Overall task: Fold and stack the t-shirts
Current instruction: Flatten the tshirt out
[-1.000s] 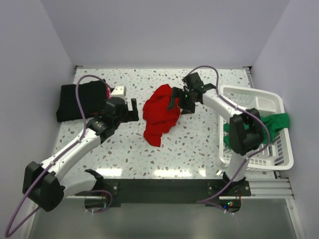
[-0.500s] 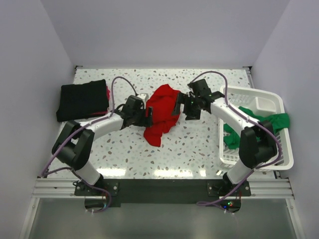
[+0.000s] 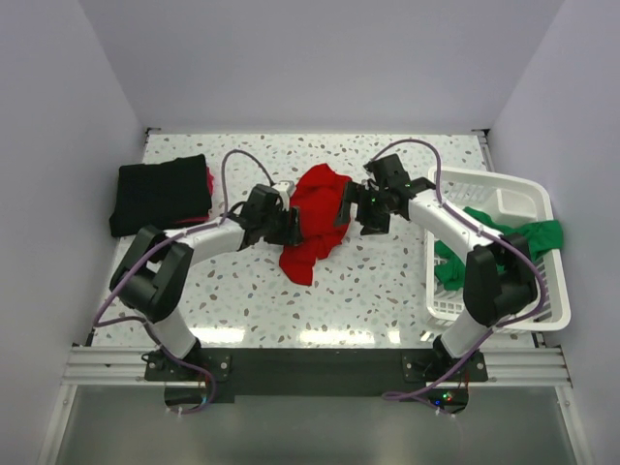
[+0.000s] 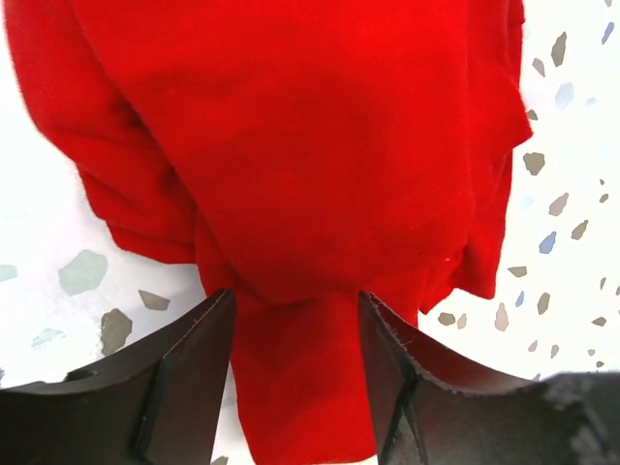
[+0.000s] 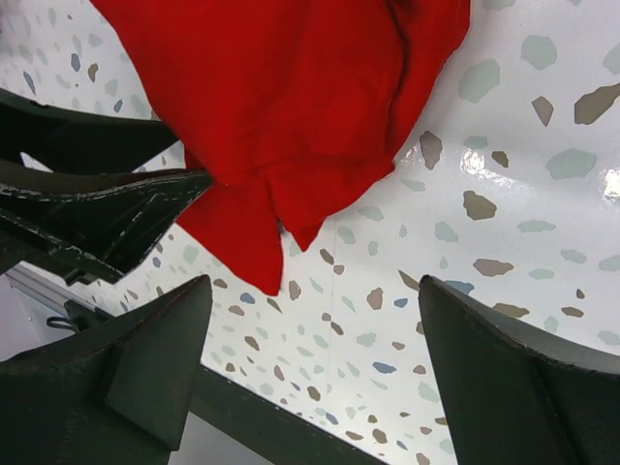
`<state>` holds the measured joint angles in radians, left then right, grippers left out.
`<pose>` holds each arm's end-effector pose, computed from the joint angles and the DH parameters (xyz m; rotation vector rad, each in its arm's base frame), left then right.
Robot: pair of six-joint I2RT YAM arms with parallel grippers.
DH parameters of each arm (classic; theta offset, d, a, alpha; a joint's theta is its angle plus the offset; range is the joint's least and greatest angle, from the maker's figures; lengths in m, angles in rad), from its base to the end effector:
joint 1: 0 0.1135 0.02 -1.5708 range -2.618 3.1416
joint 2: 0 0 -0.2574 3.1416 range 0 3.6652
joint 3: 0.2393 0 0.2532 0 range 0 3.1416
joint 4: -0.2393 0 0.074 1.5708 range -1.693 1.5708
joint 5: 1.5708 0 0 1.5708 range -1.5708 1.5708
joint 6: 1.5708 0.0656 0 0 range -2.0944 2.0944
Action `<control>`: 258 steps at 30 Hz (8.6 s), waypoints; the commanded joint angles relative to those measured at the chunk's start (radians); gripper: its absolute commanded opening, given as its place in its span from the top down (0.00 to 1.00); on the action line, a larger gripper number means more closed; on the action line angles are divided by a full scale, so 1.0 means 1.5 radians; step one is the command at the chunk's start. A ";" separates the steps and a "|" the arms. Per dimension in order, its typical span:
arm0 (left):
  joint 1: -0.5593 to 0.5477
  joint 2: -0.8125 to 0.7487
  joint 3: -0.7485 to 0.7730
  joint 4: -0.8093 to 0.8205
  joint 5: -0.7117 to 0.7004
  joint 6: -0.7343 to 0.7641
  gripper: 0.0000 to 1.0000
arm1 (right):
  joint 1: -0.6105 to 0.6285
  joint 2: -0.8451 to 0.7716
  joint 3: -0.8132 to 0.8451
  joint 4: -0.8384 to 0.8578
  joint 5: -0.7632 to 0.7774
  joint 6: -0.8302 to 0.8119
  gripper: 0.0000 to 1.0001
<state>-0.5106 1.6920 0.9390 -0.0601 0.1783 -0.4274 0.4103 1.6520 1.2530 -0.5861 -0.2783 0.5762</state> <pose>0.3144 -0.1894 0.1439 0.1903 2.4615 -0.6407 0.3290 0.1628 0.2156 0.1087 2.6665 0.7096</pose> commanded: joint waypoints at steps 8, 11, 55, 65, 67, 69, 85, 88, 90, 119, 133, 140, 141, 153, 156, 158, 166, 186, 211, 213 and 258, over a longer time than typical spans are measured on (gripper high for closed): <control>0.004 0.033 0.044 0.058 0.016 0.002 0.55 | 0.001 0.009 0.026 -0.011 -0.004 -0.014 0.10; 0.004 0.039 0.047 0.058 0.015 0.003 0.66 | 0.000 0.014 0.027 -0.013 -0.004 -0.014 0.10; 0.251 -0.239 0.181 -0.141 -0.082 0.015 1.00 | 0.255 0.130 0.063 -0.035 0.126 0.056 0.49; 0.251 -0.231 0.177 -0.133 -0.064 0.005 1.00 | 0.260 0.141 0.046 -0.040 0.123 0.061 0.63; 0.251 -0.232 0.178 -0.134 -0.067 0.005 1.00 | 0.260 0.152 0.049 -0.037 0.114 0.059 0.71; 0.251 -0.231 0.179 -0.135 -0.069 0.008 1.00 | 0.261 0.165 0.055 -0.051 0.118 0.058 0.74; 0.256 -0.229 0.182 -0.138 -0.082 0.010 1.00 | 0.260 0.196 0.052 -0.063 0.104 0.043 0.72; 0.257 -0.230 0.182 -0.140 -0.083 0.012 1.00 | 0.260 0.201 0.043 -0.042 0.077 0.043 0.71; 0.259 -0.230 0.182 -0.140 -0.084 0.012 1.00 | 0.261 0.206 0.039 -0.038 0.066 0.044 0.71; 0.404 -0.052 0.568 -0.076 -0.053 -0.089 1.00 | -0.036 0.227 0.793 -0.489 0.390 -0.169 1.00; 0.439 -0.318 0.450 -0.042 -0.117 -0.102 1.00 | -0.039 -0.199 0.467 -0.058 0.513 -0.230 1.00; 0.439 -0.422 0.439 -0.094 -0.170 -0.077 1.00 | -0.040 -0.256 0.495 -0.019 0.568 -0.291 1.00; 0.439 -0.418 0.443 -0.095 -0.153 -0.076 1.00 | -0.040 -0.244 0.502 -0.023 0.570 -0.303 1.00; 0.437 -0.167 0.521 -0.074 0.103 -0.083 1.00 | -0.052 -0.075 0.519 -0.040 0.589 -0.325 1.00; 0.437 -0.111 0.585 -0.103 0.117 -0.064 1.00 | -0.058 -0.030 0.546 -0.058 0.579 -0.312 1.00; 0.437 -0.085 0.634 -0.130 0.123 -0.055 1.00 | -0.058 -0.008 0.575 -0.067 0.572 -0.306 1.00; 0.438 -0.144 0.651 -0.121 0.100 -0.055 1.00 | -0.058 -0.026 0.619 -0.083 0.573 -0.288 1.00; 0.438 -0.401 0.687 -0.244 -0.083 0.057 1.00 | -0.058 -0.292 0.439 -0.022 0.581 -0.302 1.00; 0.383 0.243 0.741 -0.122 0.196 0.051 0.18 | -0.180 0.403 0.773 -0.071 0.416 -0.295 0.18; 0.373 0.160 0.629 -0.090 0.173 0.055 0.14 | -0.180 0.387 0.733 -0.047 0.390 -0.291 0.05; 0.230 0.252 0.333 -0.249 0.010 0.072 0.12 | -0.026 0.135 0.035 0.034 0.172 -0.153 0.01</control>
<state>-0.1650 2.0056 1.3907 -0.4301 0.2253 -0.3649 0.3664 1.8343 1.2842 -0.5591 -0.0364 0.3405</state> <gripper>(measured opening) 0.879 0.986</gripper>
